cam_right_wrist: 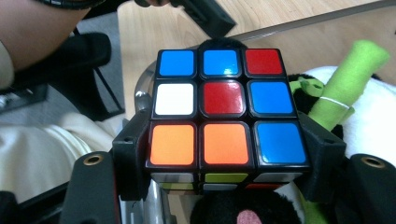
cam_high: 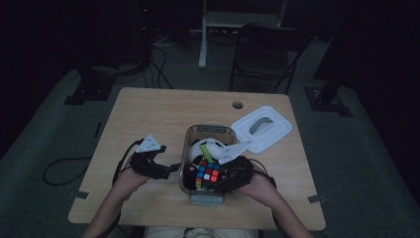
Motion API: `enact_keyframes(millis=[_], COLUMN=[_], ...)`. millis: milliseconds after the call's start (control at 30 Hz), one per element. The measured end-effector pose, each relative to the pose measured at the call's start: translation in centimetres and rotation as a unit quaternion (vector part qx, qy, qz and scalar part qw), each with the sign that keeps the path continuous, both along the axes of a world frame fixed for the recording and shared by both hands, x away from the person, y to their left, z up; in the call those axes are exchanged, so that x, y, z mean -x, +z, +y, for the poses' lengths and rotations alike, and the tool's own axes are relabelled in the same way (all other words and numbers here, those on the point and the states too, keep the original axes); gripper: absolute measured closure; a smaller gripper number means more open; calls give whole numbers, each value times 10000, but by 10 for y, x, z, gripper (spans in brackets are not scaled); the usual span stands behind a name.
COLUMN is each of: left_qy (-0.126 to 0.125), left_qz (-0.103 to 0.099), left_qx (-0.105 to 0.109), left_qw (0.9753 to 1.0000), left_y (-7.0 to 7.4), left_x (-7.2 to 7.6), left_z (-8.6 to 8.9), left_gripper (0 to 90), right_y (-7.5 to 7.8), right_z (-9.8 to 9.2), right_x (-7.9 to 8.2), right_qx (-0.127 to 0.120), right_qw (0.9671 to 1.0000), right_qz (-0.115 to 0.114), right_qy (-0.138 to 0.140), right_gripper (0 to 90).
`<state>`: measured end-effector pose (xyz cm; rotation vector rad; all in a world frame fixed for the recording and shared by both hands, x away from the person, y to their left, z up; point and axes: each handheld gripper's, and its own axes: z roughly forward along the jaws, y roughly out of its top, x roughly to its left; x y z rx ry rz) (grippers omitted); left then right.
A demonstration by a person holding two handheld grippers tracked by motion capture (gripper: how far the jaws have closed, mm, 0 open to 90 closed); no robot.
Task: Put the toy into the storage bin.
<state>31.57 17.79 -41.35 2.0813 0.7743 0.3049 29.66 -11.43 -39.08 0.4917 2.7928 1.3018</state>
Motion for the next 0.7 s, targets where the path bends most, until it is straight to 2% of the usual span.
enact_keyframes(millis=[67, 167, 233, 300, 333, 400, 467, 500, 533, 567, 633, 667, 700], left_qy=[-90, -362, -562, -825, -966, -1266, -1482, -1528, -1646, -1756, -1906, -1976, -2006], left_qz=[-87, -99, -142, -215, -223, -243, -266, -282, -301, -324, -389, -408, -444], left_qx=[39, 282, 393, 500, 529, 584, 559, 562, 559, 546, 484, 475, 459], left_qw=[9999, 9989, 9975, 9951, 9937, 9899, 9870, 9863, 9843, 9824, 9797, 9783, 9776], left_y=[8, 19, 26, 32, 35, 39, 42, 43, 44, 45, 47, 47, 48], left_x=[4, 9, 13, 18, 20, 23, 26, 29, 31, 34, 39, 42, 44], left_z=[-5, -11, -16, -22, -25, -31, -38, -41, -43, -46, -49, -50, -51], left_gripper=[144, 144, 148, 208, 255, 371, 434, 443, 444, 448, 534, 557, 627], right_y=[1, 7, 13, 19, 22, 27, 30, 30, 31, 31, 30, 30, 30], right_z=[-2, -6, -10, -13, -14, -17, -19, -20, -20, -20, -20, -20, -19], right_x=[-1, 0, 2, 4, 5, 6, 5, 6, 6, 7, 10, 10, 10], right_qx=[-84, -248, -362, -476, -523, -602, -661, -677, -686, -665, -591, -544, -530], right_qw=[9999, 9995, 9991, 9986, 9984, 9978, 9973, 9970, 9968, 9970, 9973, 9977, 9978], right_qz=[71, 59, 45, -18, -43, -107, -103, -108, -115, -102, -148, -81, -28], right_qy=[-47, -183, -200, -222, -218, -256, -318, -366, -390, -373, -420, -407, -388], right_gripper=[327, 284, 279, 298, 323, 446, 505, 517, 544, 561, 636, 664, 703])
